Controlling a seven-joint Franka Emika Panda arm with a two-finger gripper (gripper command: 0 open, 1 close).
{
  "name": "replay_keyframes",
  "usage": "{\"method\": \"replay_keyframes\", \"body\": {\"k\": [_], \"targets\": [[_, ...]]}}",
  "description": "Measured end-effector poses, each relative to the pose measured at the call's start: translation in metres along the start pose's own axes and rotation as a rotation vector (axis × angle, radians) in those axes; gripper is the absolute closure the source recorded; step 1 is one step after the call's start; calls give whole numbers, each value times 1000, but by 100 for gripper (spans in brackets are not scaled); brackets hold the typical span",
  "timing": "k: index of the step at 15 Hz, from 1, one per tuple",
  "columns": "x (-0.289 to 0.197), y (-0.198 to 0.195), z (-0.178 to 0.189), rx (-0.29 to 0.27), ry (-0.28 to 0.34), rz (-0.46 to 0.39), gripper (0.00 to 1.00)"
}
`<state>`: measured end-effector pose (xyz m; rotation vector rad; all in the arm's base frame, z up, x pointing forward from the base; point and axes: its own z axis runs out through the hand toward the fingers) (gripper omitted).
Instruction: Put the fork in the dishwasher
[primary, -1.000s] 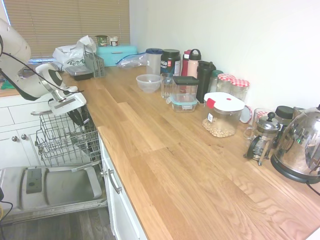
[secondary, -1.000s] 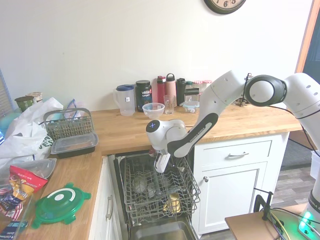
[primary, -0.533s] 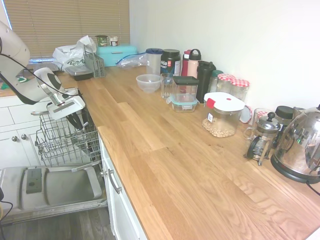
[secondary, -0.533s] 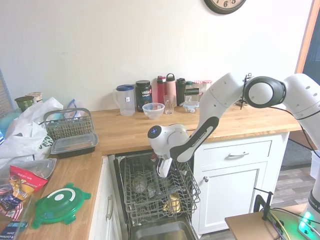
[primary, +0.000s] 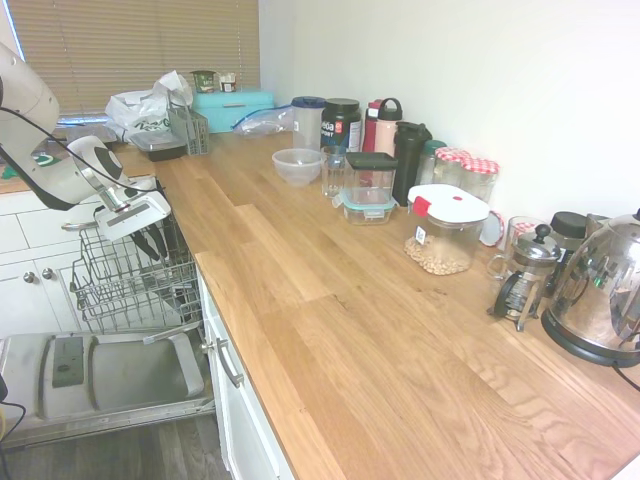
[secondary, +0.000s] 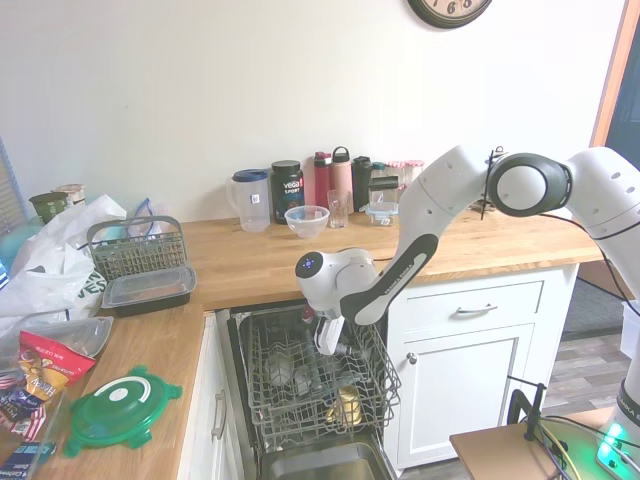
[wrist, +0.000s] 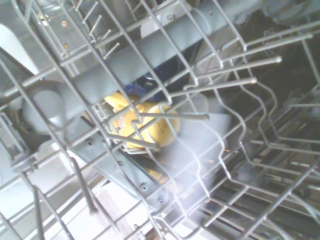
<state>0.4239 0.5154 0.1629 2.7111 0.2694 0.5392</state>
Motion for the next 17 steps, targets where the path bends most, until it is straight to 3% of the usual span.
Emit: {"method": "replay_keyframes", "body": {"k": [6,11,14,17], "targets": [[-10,-9,-14,17,21,12,0],[-60,-8,-85,36,78,47,0],[-31,37,-158,51,150,145,0],[13,116,-223,87,191,261,0]]}}
